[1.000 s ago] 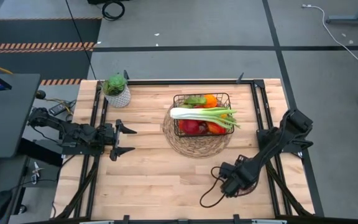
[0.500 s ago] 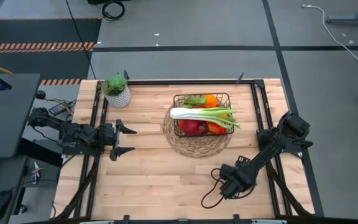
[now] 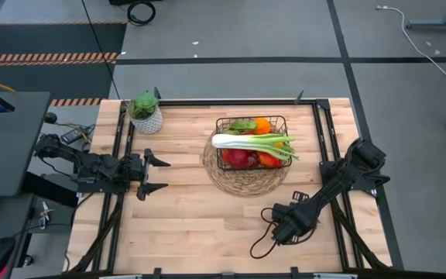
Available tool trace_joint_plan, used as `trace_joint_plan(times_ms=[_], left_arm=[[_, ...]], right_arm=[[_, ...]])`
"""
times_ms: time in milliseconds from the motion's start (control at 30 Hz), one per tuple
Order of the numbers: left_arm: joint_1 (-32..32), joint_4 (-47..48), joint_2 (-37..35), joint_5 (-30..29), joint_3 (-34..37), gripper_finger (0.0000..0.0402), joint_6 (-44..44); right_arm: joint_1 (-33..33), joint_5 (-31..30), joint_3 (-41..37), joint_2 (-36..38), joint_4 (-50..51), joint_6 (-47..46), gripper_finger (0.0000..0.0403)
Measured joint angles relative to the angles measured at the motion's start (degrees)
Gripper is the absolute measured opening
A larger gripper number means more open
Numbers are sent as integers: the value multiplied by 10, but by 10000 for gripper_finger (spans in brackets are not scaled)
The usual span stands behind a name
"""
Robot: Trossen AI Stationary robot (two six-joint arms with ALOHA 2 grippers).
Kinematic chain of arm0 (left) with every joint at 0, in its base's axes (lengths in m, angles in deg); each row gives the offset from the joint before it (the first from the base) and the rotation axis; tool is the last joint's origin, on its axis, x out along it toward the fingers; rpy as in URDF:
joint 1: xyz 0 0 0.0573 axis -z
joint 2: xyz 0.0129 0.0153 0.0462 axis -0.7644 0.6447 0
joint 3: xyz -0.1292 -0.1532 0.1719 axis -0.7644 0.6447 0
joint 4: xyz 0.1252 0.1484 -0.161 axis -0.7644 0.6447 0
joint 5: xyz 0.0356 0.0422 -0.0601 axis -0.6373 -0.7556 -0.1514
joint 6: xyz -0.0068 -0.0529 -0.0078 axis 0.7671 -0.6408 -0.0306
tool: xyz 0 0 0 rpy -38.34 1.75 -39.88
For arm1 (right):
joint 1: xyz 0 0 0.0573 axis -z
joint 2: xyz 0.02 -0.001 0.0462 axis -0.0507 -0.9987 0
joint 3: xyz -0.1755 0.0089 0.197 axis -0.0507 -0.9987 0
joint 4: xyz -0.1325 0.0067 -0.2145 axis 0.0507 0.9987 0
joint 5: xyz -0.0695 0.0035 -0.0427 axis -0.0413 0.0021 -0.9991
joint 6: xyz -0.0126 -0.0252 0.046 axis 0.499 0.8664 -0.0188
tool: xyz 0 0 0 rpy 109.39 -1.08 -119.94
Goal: Build produce basket
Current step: Put the red grapes into the black wire basket
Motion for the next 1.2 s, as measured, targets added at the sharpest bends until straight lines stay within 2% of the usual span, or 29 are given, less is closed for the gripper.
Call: trace_joint_plan(times_ms=[367,667,833,1200], left_arm=[[0,0,0,0,0,369,0],[0,0,0,0,0,369,0],[0,0,0,0,0,369,0],[0,0,0,0,0,369,0]], right_arm=[[51,-67,22,69,3,54,137],[91,-181,59,158,-4,114,137],[118,-220,59,195,-19,152,137],[150,-235,59,213,-32,216,137]])
